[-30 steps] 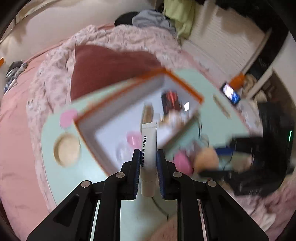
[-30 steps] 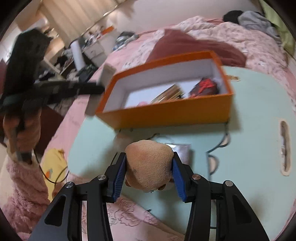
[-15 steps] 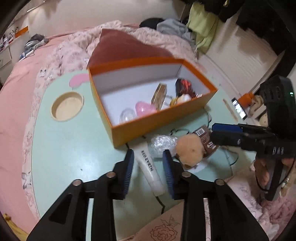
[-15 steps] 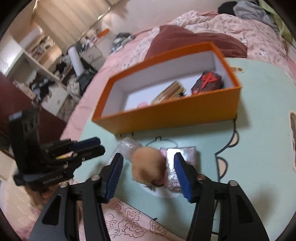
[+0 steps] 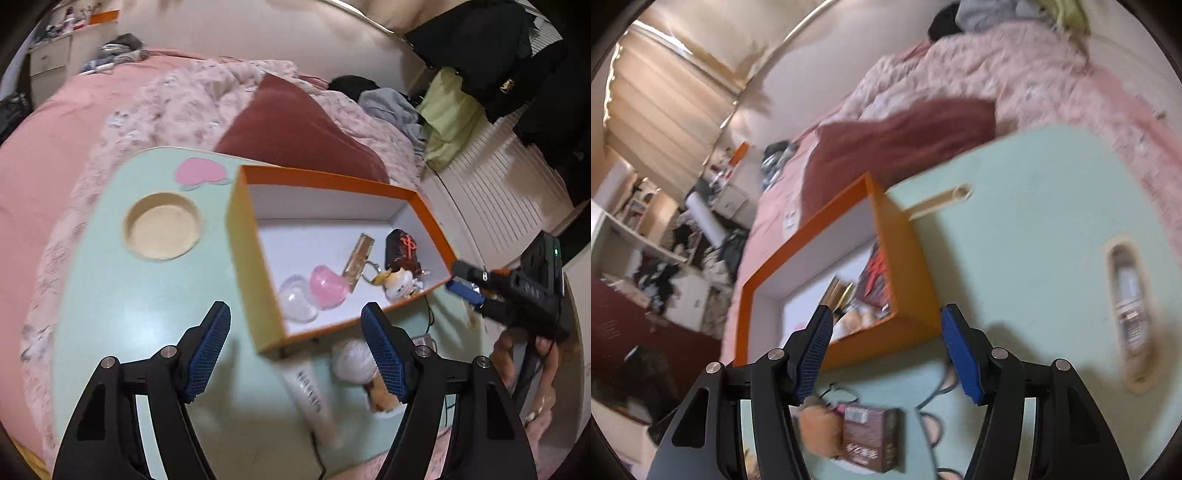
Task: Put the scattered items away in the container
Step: 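Set the white tube down with the left tool while the right tool sets down the plush, then grasp the glass perfume bottle in the box with the right tool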
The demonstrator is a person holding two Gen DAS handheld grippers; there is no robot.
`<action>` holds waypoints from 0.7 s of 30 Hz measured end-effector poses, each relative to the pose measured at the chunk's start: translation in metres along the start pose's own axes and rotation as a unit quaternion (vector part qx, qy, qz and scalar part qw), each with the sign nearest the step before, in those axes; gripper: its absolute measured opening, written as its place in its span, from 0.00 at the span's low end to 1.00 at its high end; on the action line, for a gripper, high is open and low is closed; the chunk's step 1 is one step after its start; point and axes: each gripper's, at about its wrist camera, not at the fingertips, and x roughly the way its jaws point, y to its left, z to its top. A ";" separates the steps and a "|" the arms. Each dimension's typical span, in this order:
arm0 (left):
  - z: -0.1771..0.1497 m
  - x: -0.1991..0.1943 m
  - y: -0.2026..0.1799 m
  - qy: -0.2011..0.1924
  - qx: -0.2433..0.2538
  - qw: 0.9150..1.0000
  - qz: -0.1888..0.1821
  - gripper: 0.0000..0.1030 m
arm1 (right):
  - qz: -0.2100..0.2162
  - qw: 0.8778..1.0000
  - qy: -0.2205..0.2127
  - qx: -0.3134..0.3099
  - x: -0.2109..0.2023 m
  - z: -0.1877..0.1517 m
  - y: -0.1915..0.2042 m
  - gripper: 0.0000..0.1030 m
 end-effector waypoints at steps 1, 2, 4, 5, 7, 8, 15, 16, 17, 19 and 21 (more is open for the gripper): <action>0.003 0.005 -0.001 0.004 0.004 1.000 -0.005 0.71 | 0.009 1.000 0.004 0.002 -0.001 -0.003 -0.001 0.61; 0.005 0.008 -0.002 0.005 0.004 1.000 -0.008 0.71 | 0.026 1.000 0.009 0.001 0.000 -0.010 0.002 0.61; 0.011 0.014 -0.006 0.006 0.008 1.000 -0.002 0.71 | 0.053 0.998 0.023 -0.004 0.002 -0.023 0.011 0.61; 0.013 0.016 -0.009 0.003 0.015 1.000 0.003 0.71 | 0.056 0.998 0.028 -0.012 0.003 -0.029 0.017 0.61; 0.018 0.016 -0.012 -0.008 0.021 1.000 0.007 0.71 | 0.045 0.998 0.029 -0.034 0.003 -0.034 0.028 0.61; 0.019 0.016 -0.011 -0.008 0.018 1.000 0.008 0.71 | 0.035 0.998 0.021 -0.042 0.002 -0.035 0.033 0.61; 0.031 0.017 -0.016 -0.003 0.022 1.000 0.017 0.71 | -0.071 0.996 -0.062 -0.005 -0.031 -0.011 0.015 0.61; 0.032 0.019 -0.018 0.002 0.029 0.999 0.020 0.71 | -0.062 0.997 -0.055 0.003 -0.029 -0.007 0.012 0.61; 0.033 0.020 -0.019 0.005 0.036 0.999 0.020 0.71 | -0.059 0.997 -0.054 0.003 -0.032 -0.004 0.013 0.61; 0.032 0.018 -0.020 0.001 0.041 0.999 0.023 0.71 | -0.066 0.995 -0.062 -0.029 -0.036 0.003 0.030 0.61; 0.029 0.007 -0.018 -0.029 0.036 0.997 0.058 0.71 | -0.061 0.995 -0.043 -0.068 -0.031 0.010 0.053 0.61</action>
